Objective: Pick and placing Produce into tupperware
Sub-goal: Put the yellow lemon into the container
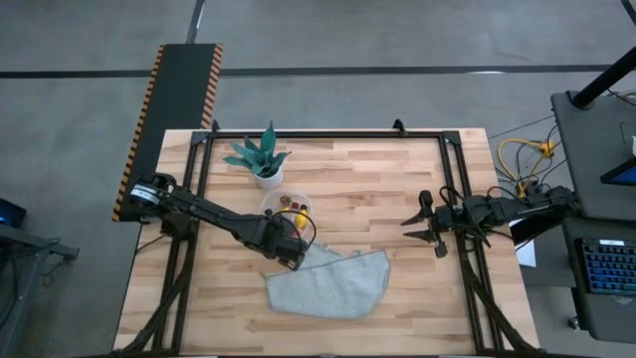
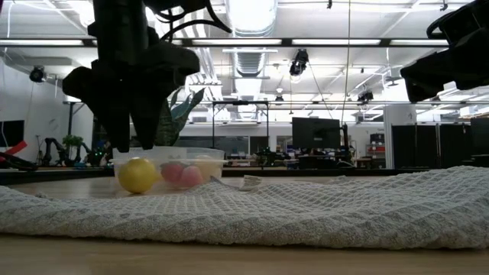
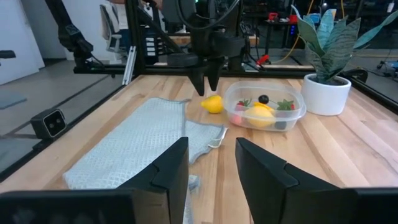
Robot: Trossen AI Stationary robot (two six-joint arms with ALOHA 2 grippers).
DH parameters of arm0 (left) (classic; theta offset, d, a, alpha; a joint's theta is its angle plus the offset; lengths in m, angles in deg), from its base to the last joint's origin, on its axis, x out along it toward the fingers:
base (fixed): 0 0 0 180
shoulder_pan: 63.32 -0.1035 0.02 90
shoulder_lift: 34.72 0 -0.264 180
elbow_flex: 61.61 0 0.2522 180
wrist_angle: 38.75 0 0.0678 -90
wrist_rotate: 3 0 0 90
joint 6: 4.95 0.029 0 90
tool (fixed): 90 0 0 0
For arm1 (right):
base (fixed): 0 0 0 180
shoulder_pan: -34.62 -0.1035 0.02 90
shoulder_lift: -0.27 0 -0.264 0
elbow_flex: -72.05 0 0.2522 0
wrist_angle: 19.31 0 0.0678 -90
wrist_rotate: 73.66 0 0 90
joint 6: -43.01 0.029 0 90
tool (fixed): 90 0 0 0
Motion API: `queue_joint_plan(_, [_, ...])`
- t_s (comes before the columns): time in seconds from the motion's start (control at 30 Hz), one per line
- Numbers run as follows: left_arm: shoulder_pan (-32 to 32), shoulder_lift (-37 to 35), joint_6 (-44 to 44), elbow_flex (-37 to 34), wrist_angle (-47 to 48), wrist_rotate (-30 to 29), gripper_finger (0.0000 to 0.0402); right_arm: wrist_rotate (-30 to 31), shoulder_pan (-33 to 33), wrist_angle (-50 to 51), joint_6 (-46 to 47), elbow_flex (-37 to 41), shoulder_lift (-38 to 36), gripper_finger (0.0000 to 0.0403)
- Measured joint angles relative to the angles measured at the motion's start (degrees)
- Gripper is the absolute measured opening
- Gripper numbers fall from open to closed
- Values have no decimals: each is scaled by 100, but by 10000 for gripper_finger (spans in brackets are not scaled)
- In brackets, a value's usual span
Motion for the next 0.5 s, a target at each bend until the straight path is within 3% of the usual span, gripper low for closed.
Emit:
queue_joint_plan(0.33, [-50,0,-1646,-11,-40,-22,199,0,0,0,0,0,0,130])
queue_joint_plan(0.5, [-127,0,-2079,-30,-104,-403,199,-1,0,-1,0,0,0,128])
